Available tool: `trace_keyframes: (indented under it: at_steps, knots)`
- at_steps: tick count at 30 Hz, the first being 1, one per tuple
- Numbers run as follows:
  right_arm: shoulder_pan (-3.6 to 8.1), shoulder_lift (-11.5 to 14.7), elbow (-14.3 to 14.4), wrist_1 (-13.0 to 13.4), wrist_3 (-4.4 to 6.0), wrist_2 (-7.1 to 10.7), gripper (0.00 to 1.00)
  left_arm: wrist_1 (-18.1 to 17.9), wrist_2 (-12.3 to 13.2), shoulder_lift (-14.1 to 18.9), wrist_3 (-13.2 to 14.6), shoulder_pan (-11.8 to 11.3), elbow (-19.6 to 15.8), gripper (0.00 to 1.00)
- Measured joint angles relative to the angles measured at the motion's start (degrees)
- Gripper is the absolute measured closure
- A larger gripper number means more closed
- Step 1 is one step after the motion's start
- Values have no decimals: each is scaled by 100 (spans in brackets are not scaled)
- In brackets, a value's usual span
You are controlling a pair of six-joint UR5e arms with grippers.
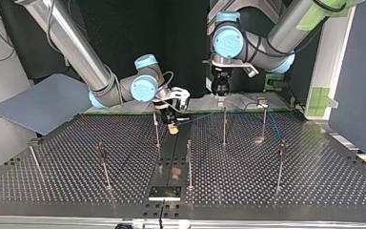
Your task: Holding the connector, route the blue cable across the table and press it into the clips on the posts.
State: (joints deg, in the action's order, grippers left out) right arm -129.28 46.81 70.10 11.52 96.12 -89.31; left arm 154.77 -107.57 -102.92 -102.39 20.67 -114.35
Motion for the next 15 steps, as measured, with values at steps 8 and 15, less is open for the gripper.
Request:
trace_keyframes:
  at_steps: [8,15]
  knots:
    - [11,0,0,0,5,0,100,-348,17,-302,-66,28,210,0]
    - [11,0,0,0,2,0,100,-340,41,-730,-178,23,635,0]
